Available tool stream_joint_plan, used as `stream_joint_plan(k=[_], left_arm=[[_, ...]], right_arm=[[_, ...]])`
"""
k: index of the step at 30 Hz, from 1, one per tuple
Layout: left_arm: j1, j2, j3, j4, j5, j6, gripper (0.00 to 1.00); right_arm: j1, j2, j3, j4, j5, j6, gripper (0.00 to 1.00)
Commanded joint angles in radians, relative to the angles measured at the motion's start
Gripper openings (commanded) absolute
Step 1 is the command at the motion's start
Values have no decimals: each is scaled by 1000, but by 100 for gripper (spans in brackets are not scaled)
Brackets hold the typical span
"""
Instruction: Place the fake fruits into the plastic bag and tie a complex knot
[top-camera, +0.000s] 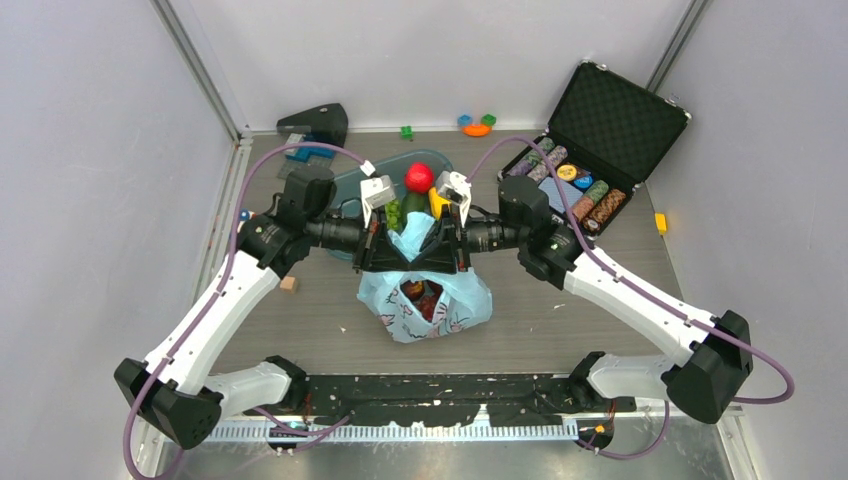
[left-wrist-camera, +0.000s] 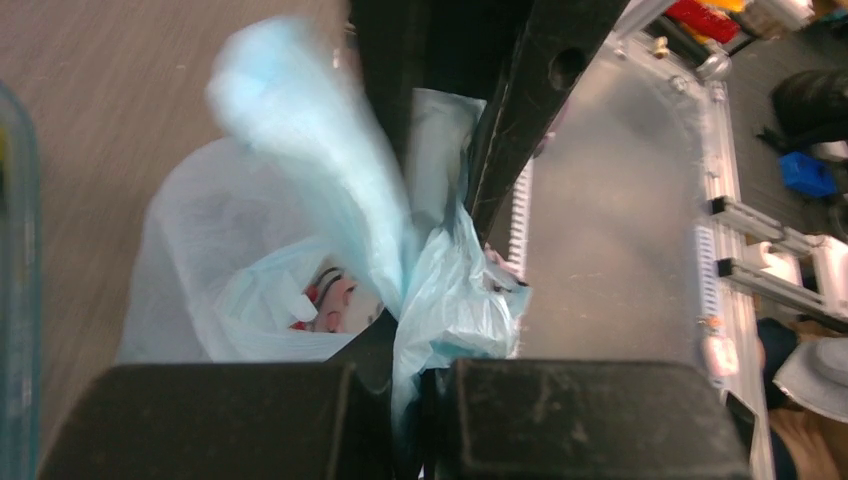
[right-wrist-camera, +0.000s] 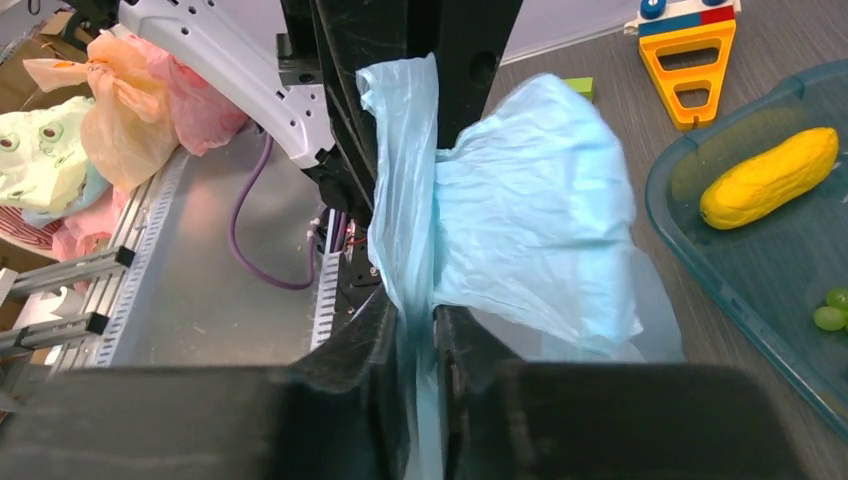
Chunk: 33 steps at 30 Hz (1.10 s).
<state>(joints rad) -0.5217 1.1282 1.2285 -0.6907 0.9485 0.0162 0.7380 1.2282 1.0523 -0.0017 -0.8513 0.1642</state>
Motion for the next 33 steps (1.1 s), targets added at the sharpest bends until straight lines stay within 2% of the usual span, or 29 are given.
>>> stream_joint_plan(k=[1, 3, 6, 8, 12, 18, 21, 23, 29, 31, 33], left_arm=[[-3, -27, 18, -9, 69, 40, 8], [-3, -23, 28, -23, 87, 46, 20], [-3, -16, 40, -10, 117, 27, 41], [-3, -7, 49, 9, 121, 2, 52], [-3, 4, 66, 40, 125, -47, 64], [-3, -3, 74, 74, 148, -73, 74], [-3, -17, 73, 68, 155, -65, 75], [-1, -21, 90, 10, 146, -31, 74], [0, 3, 236, -395, 29, 259, 74], [0, -14, 234, -417, 4, 281, 73], [0, -37, 220, -417, -21, 293, 66]], right_arm=[[4, 3, 12, 62, 11, 7, 11], [4, 1, 10, 62, 8, 2, 6], [4, -2, 6, 59, 4, -6, 5], [5, -2, 7, 54, -2, -11, 5], [6, -1, 9, 43, -6, -22, 5], [7, 2, 11, 22, -8, -39, 5], [7, 2, 12, 18, -8, -43, 5], [7, 1, 12, 17, -7, -43, 5], [7, -4, 12, 14, -6, -43, 5], [8, -4, 12, 20, -17, -40, 5], [7, -4, 12, 35, -33, -26, 5]])
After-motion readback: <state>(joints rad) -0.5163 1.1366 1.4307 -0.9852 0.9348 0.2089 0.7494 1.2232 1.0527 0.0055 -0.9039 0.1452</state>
